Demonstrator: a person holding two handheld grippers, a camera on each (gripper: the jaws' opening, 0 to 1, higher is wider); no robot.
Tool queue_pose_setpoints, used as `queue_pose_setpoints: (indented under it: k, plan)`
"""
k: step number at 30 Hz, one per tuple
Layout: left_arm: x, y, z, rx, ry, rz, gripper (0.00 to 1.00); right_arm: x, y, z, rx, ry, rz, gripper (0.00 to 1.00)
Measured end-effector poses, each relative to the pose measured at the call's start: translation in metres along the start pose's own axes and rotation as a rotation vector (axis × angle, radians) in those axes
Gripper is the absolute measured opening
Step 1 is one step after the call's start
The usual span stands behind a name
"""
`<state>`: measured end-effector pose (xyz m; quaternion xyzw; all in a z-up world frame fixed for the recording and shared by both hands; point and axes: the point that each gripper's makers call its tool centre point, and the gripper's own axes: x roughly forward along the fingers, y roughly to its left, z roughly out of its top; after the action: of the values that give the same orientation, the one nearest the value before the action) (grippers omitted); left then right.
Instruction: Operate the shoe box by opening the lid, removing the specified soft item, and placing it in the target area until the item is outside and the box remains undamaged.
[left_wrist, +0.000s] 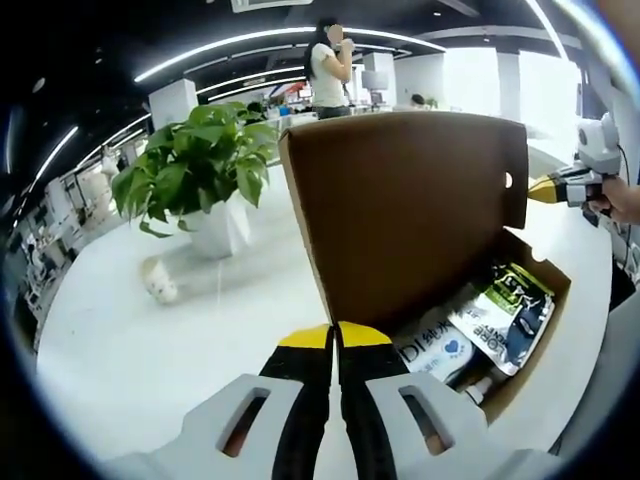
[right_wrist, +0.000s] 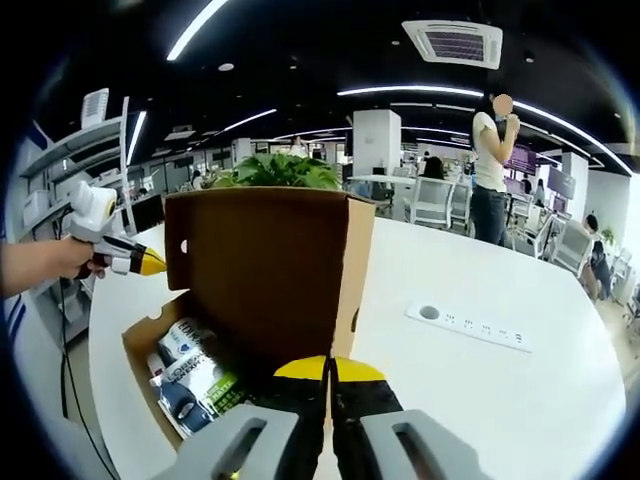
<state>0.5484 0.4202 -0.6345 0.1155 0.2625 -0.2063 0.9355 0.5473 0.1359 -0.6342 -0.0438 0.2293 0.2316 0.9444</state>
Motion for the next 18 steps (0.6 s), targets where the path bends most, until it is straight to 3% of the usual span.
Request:
queue_pose_setpoints:
  k: [18]
  plan:
    - [0.0057,0.0091,0.0015,-0.005,-0.004,0.009,0.0,0.0055,-0.0061,-0.0025,-0.055,-0.014,-0.009,0.0]
